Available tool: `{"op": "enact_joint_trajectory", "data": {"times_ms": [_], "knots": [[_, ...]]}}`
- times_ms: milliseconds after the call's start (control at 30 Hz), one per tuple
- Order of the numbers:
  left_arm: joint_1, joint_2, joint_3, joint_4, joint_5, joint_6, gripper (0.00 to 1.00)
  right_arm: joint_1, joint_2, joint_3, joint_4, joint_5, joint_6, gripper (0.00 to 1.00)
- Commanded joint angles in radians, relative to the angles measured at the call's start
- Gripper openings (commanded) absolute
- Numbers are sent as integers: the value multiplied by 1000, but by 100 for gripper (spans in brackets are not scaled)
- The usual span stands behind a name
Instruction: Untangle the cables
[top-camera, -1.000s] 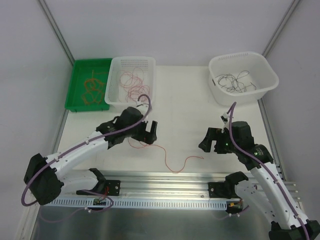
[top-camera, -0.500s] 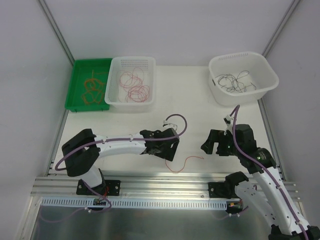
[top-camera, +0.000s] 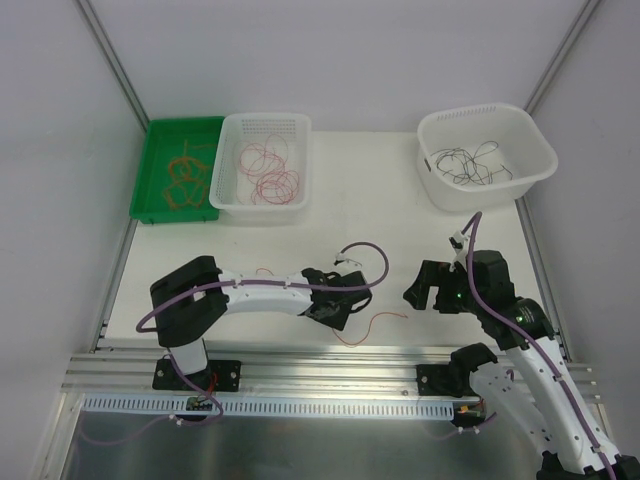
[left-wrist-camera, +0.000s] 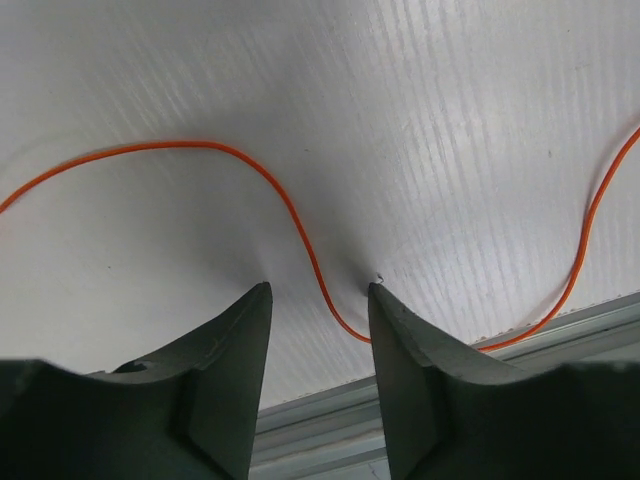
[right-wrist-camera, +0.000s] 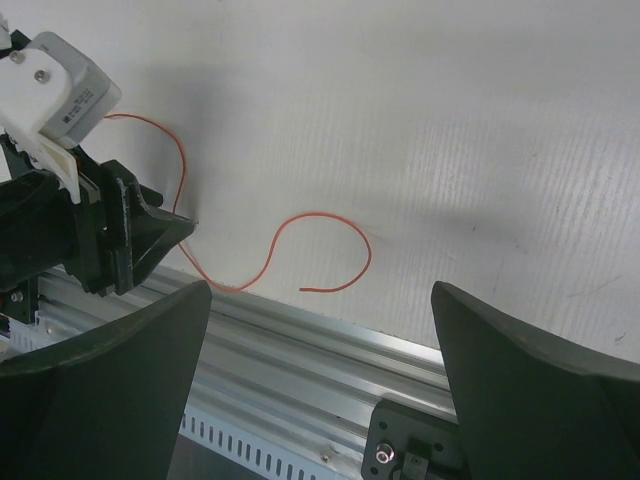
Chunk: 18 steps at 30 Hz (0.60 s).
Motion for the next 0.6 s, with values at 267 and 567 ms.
{"op": "enact_joint_trajectory", "data": {"times_ms": [267,567], "knots": [[-37,50,68,-126,-111,3,15,4,-16,20,-4,10,10,97],[8,-12,65,-169,-140,54,0,4,-20,23,-5,12,10,97]]}}
